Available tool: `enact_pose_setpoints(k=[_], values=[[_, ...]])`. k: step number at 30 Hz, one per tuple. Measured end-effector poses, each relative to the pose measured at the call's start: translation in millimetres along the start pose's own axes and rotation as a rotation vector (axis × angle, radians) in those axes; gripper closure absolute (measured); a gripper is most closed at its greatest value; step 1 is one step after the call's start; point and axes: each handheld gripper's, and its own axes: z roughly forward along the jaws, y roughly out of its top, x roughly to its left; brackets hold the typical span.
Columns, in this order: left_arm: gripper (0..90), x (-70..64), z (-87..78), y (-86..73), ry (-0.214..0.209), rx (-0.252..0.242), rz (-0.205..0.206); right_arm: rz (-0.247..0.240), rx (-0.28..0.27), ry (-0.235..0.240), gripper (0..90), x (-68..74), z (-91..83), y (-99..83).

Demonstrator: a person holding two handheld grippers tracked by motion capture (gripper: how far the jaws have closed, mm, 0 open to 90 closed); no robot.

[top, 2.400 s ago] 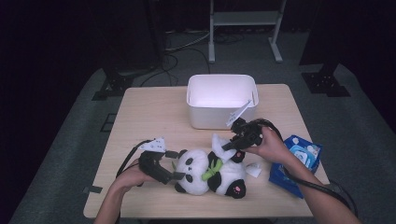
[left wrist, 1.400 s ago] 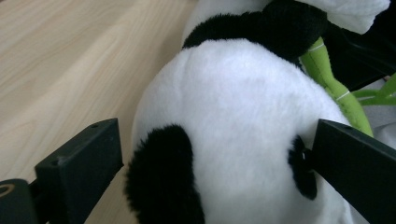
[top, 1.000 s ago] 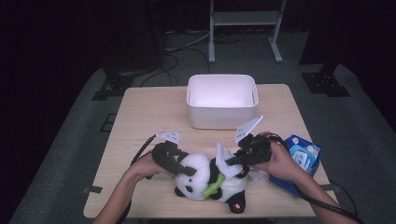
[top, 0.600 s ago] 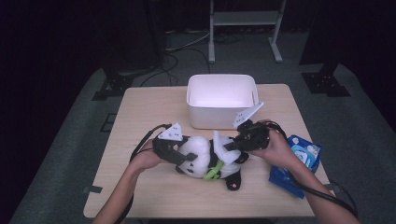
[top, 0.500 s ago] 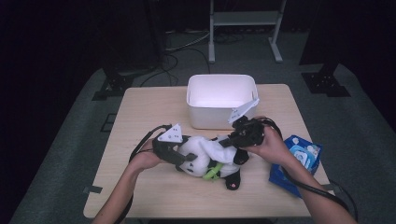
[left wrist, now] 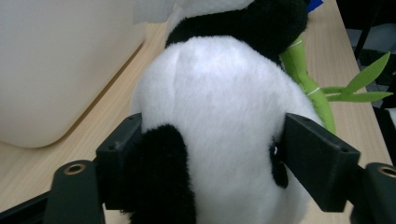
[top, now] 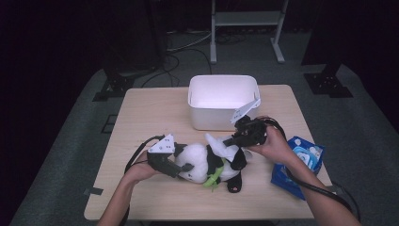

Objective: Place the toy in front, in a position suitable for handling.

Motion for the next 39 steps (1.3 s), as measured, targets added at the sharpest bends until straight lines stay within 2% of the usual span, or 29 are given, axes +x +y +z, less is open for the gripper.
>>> enact_pose_setpoints(k=[3,6,7,9,12,14,17,23,33,36,39], values=[[16.7,-0.7,-1.0,3.6,-0.010,0.015,-0.026,-0.005,0.000,0.014,83.5,4.2,0.5,-2.3],[11.7,4.0,-7.4,6.2,-0.054,-0.028,-0.128,-0.008,0.001,0.038,83.5,7.6,-0.3,-5.5],[11.0,4.3,-8.0,6.3,-0.056,-0.022,-0.132,-0.014,-0.004,0.036,83.6,9.1,-0.6,-6.5],[11.1,3.6,-6.9,5.9,-0.055,0.012,-0.113,-0.008,-0.007,0.042,83.5,12.6,-1.6,-7.2],[15.1,1.2,-3.7,3.5,-0.050,0.021,-0.103,-0.010,-0.014,0.044,83.5,16.9,-2.9,-5.9],[20.6,0.3,-3.9,1.3,-0.057,0.000,-0.118,-0.027,-0.017,0.043,83.5,17.8,-3.6,-3.4],[24.3,-1.2,-5.6,-2.0,-0.074,-0.023,-0.108,-0.031,-0.027,0.059,83.6,19.7,-3.3,2.8],[24.8,-6.3,-4.1,-7.5,-0.084,-0.073,-0.118,-0.074,-0.013,0.093,83.6,31.0,12.2,25.7],[25.0,-8.4,-6.7,-11.3,-0.093,-0.081,-0.121,-0.144,0.017,0.159,83.5,50.8,45.8,58.5],[25.0,-8.2,-7.8,-13.4,-0.096,-0.087,-0.125,-0.151,0.025,0.157,83.5,50.5,46.7,61.0],[25.0,-8.6,-7.9,-12.9,-0.095,-0.083,-0.125,-0.140,0.027,0.139,83.5,45.5,40.4,58.1]])
